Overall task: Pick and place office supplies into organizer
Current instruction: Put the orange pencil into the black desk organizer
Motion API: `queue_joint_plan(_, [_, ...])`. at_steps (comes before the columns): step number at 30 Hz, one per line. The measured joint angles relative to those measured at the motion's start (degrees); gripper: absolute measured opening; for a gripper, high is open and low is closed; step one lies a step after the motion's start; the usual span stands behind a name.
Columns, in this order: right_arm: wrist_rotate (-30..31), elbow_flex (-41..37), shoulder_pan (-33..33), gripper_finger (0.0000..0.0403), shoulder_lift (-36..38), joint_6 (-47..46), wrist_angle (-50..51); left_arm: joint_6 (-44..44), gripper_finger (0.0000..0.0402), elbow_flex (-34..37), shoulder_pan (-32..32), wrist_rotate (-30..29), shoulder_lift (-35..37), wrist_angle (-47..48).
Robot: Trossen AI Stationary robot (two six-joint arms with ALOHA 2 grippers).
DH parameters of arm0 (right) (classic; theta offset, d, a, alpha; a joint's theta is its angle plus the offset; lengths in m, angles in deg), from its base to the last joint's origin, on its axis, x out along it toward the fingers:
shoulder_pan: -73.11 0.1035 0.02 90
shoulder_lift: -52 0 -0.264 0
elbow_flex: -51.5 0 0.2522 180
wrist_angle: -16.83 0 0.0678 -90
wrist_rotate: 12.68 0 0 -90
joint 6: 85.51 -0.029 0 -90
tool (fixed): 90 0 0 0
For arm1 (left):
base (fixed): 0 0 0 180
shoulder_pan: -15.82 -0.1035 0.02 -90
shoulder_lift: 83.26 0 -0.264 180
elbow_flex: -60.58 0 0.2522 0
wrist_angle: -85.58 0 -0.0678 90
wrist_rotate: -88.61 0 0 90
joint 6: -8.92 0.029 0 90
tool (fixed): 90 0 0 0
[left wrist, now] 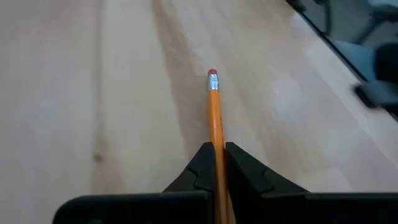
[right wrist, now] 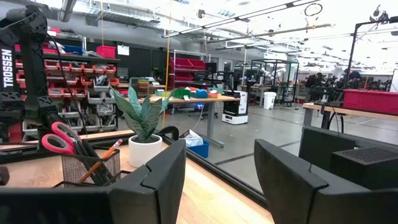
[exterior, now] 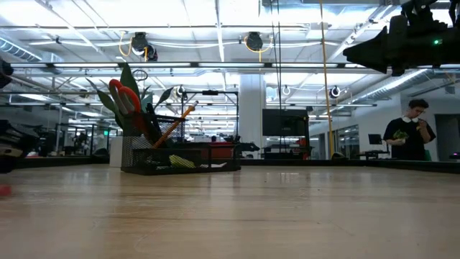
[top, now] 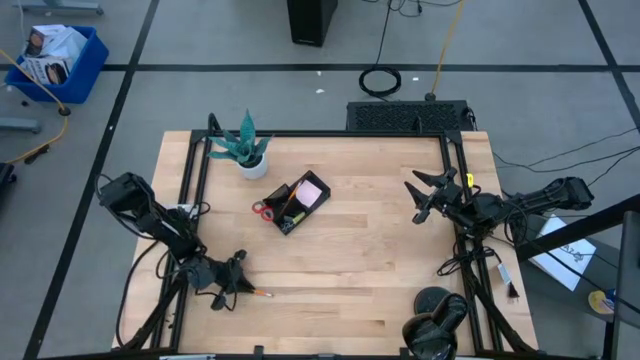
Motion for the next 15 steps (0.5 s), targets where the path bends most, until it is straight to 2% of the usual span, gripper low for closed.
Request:
queue_joint_plan(5, [0.0, 0.0, 0.0, 0.0183, 0.0, 0.0, 0.0, -0.9, 0.0007, 0.0, 0.0, -2.7, 0.0, -0.4])
queue_joint_plan(11, [0.0, 0.0, 0.0, 0.0183, 0.0, 0.0, 0.0, -2.8, 0.0035, 0.0, -0.1, -4.1, -0.1, -3.4])
queue_joint_plan(15, [0.0, 0.0, 0.0, 0.0183, 0.0, 0.0, 0.0, -3.5, 0.003, 0.0, -0.1, -4.9, 0.0, -6.7])
